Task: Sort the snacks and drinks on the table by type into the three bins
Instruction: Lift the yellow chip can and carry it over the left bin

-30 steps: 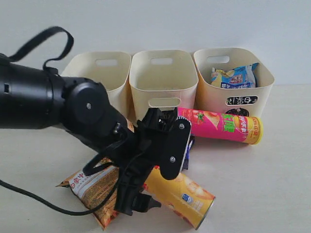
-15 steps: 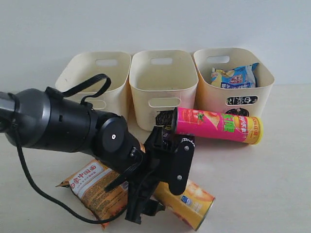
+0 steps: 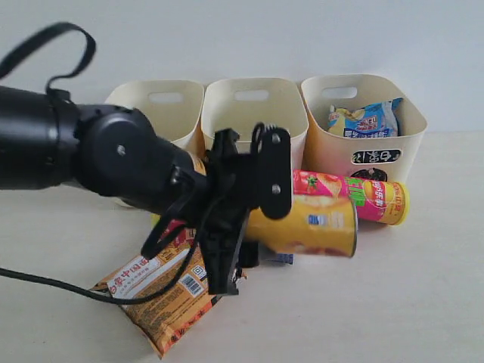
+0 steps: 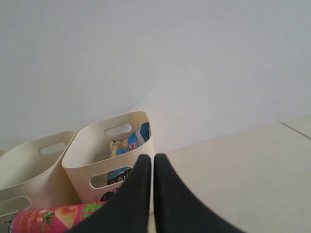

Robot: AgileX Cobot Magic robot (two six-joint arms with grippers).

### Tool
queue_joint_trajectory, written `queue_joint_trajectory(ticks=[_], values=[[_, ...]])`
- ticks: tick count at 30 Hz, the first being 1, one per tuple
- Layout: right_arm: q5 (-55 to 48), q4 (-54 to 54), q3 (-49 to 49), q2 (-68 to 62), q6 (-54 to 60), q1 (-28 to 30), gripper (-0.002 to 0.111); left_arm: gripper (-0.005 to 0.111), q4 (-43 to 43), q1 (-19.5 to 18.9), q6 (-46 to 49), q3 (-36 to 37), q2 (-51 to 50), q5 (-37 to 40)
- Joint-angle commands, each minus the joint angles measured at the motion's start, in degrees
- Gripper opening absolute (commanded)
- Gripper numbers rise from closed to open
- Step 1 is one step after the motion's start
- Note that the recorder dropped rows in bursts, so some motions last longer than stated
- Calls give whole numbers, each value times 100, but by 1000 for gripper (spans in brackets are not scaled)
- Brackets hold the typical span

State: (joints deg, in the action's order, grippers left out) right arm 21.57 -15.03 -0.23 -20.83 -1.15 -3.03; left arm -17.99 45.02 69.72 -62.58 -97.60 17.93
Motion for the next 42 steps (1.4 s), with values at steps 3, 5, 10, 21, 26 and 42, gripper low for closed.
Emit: queue_joint_trajectory(ticks=[3,5,10,21,26,42], values=[[6,13,23,8,-7,-16,0,5,-107,29,-1910,-14,978,-125],[6,13,23,8,-7,-16,0,5,-107,17,-2753,-14,1244,-277],[6,13,23,8,-7,-16,0,5,-107,-411,-4618,-14,1666,-844],[2,32,23,8,253,-16,0,5,-107,-2075,-6002,-518,1497,-1237],[-218,32,23,8,350,-16,0,5,-107,-2503,-6721,-887,961,-1193],[-1061,32,23,8,1067,-16,0,5,-107,-3202,-6760,-2556,-752,-277]])
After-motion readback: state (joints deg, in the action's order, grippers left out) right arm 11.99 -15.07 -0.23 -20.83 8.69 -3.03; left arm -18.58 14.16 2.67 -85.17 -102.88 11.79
